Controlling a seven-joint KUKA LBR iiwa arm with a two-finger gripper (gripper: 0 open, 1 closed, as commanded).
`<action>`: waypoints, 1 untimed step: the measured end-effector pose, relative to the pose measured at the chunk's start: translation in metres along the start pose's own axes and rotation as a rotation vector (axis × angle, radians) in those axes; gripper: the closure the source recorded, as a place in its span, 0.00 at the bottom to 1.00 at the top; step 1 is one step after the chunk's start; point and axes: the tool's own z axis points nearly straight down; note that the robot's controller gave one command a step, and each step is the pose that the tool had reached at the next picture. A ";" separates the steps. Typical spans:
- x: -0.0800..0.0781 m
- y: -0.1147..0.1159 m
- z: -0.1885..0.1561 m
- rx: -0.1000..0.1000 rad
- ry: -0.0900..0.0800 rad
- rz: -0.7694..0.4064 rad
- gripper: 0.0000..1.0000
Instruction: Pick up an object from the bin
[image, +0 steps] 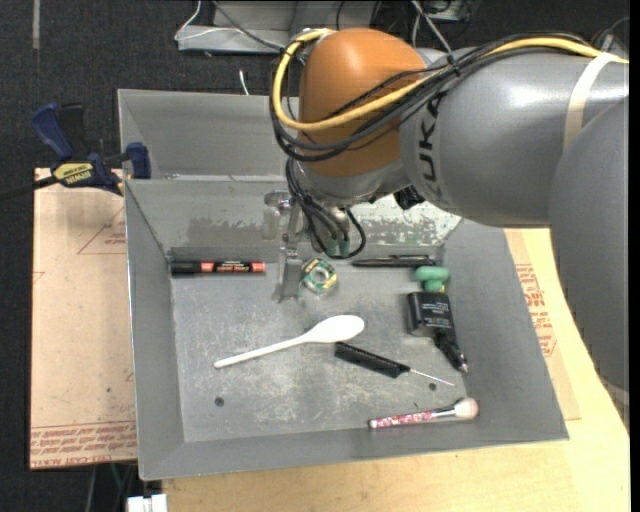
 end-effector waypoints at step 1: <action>0.025 -0.054 0.113 -0.001 -0.001 -0.203 0.00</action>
Offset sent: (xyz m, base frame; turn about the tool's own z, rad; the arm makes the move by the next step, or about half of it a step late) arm -0.0391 -0.0790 -0.0719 -0.0674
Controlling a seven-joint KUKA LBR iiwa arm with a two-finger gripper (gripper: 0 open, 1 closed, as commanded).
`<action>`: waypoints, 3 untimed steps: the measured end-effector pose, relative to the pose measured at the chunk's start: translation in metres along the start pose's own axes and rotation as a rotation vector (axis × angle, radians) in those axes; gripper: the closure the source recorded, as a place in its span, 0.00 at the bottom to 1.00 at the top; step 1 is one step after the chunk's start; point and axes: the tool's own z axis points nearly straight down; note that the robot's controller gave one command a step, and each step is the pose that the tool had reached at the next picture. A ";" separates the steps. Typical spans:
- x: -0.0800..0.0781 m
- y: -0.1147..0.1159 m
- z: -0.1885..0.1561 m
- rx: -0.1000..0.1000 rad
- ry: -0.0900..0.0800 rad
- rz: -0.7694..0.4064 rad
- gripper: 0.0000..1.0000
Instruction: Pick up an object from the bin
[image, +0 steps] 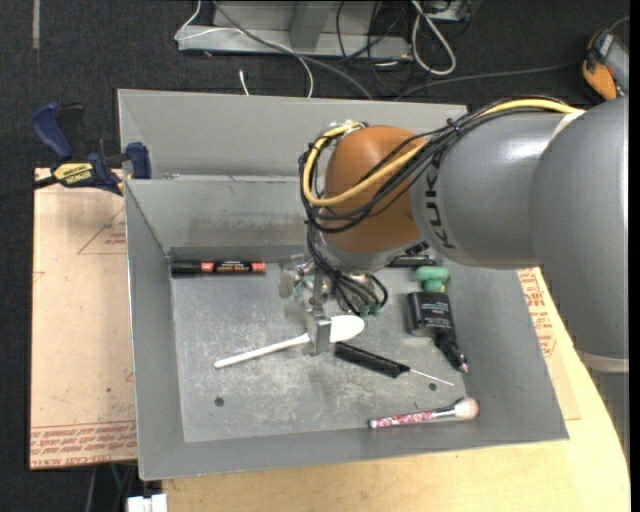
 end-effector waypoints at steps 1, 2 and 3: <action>0.017 -0.021 -0.043 -0.001 -0.008 0.135 0.00; 0.041 -0.020 0.016 -0.001 0.008 -0.016 0.00; 0.040 -0.032 0.044 -0.003 -0.008 0.055 0.00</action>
Offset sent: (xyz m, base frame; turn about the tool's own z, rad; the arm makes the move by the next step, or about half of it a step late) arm -0.0358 -0.0283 -0.0146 -0.0171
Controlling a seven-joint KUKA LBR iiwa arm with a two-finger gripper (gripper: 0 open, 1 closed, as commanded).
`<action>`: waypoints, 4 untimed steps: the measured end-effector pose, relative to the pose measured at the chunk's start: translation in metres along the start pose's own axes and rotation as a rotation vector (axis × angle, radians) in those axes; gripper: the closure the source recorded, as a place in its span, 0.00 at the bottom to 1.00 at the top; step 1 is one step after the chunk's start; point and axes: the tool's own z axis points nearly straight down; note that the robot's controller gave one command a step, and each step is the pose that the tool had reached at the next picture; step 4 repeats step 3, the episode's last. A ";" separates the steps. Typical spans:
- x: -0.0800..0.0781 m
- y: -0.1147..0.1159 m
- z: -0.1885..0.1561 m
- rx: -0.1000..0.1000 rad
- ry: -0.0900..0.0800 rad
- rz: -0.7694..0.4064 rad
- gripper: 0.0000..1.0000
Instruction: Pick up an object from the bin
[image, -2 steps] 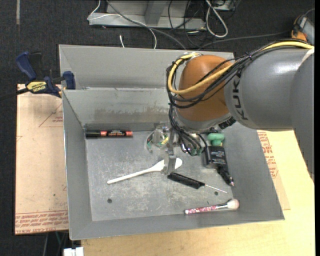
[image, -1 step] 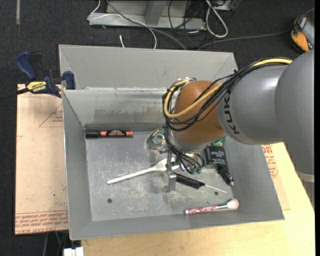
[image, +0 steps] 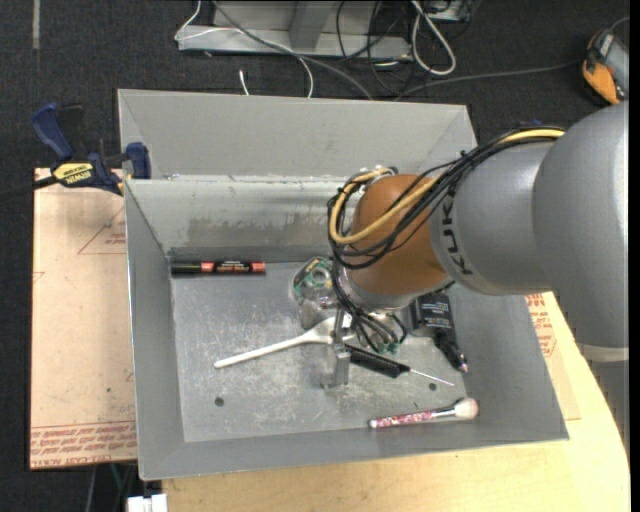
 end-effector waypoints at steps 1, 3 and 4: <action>-0.011 0.026 -0.001 -0.001 0.006 -0.013 1.00; -0.008 0.026 -0.028 -0.001 0.017 -0.013 1.00; -0.008 0.026 -0.028 -0.001 0.017 -0.013 1.00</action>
Offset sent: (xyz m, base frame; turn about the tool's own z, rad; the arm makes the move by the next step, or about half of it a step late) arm 0.0000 0.0000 0.0000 0.0000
